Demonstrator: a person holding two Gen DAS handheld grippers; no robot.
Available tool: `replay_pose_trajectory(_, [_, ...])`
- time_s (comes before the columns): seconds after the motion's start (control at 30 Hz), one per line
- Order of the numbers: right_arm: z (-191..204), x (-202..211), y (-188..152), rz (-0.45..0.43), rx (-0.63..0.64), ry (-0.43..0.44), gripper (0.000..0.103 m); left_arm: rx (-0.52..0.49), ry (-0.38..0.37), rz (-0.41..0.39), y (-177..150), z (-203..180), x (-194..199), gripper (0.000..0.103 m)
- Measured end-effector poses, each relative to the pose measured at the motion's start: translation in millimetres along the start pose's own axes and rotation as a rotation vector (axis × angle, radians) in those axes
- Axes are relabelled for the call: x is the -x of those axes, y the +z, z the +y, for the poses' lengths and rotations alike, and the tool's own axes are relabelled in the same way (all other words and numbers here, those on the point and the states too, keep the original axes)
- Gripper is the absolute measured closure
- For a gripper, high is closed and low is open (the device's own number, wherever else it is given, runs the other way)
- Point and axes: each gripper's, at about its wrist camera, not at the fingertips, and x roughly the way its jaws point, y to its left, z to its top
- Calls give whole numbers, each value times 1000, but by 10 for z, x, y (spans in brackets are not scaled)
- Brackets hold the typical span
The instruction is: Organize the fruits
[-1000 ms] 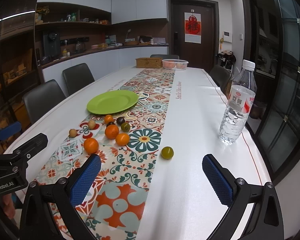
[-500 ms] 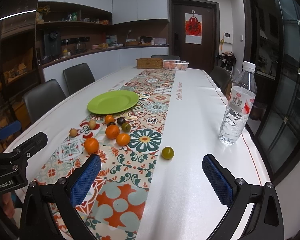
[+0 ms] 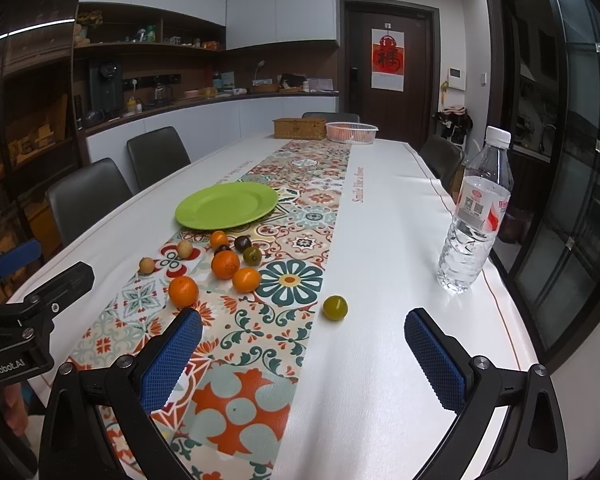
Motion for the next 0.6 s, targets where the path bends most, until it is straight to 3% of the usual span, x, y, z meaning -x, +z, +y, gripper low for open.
replay_pose_trajectory(0.6, [5,-3,14,7,1,3,1,2,0,7,-13,6,-16,0])
